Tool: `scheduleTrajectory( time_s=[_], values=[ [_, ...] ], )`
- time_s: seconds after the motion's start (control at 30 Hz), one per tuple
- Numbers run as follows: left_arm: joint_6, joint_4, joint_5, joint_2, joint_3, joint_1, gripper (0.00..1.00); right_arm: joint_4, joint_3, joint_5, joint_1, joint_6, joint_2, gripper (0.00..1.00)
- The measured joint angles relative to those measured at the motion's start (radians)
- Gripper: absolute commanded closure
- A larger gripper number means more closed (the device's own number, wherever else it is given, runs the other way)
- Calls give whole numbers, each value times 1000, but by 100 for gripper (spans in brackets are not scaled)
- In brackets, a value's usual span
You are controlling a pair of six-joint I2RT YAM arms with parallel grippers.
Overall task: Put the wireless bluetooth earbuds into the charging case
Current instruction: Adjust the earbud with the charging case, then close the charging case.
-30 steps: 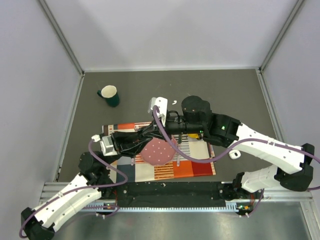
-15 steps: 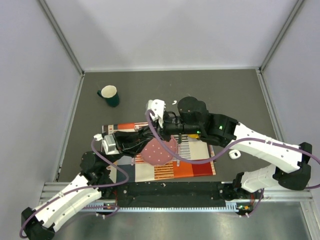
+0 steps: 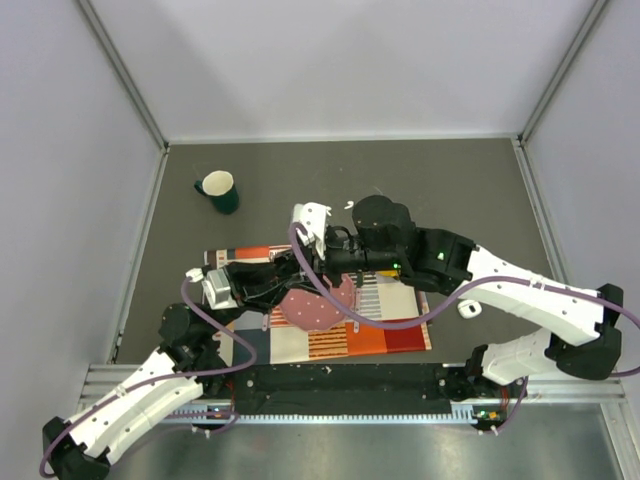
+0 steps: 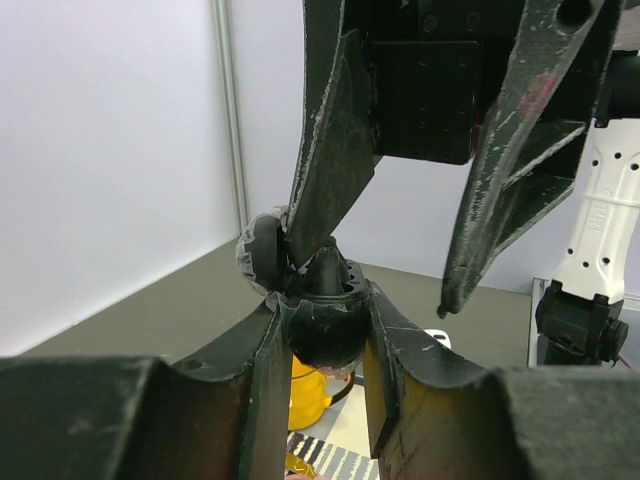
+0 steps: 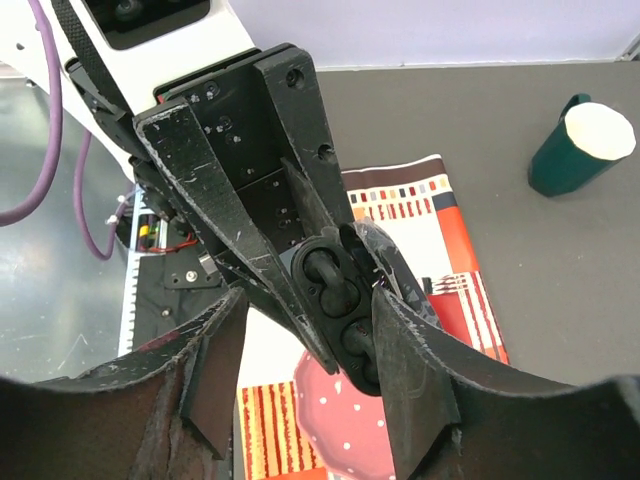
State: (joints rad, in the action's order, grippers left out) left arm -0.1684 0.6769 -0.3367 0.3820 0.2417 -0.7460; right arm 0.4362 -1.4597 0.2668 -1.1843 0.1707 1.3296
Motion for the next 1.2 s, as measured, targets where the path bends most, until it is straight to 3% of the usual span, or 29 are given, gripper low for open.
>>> scheduleTrajectory(
  time_s=[0.5, 0.63, 0.87, 1.2],
  values=[
    [21, -18, 21, -15, 12, -1, 100, -103, 73, 10, 0, -62, -190, 18],
    [26, -21, 24, -21, 13, -1, 100, -138, 77, -68, 0, -97, -215, 1],
    [32, -43, 24, -42, 13, -1, 100, -160, 98, -338, 26, -185, -219, 1],
    [40, -72, 20, -82, 14, -1, 100, -104, 83, -397, 169, -430, -164, 1]
  ],
)
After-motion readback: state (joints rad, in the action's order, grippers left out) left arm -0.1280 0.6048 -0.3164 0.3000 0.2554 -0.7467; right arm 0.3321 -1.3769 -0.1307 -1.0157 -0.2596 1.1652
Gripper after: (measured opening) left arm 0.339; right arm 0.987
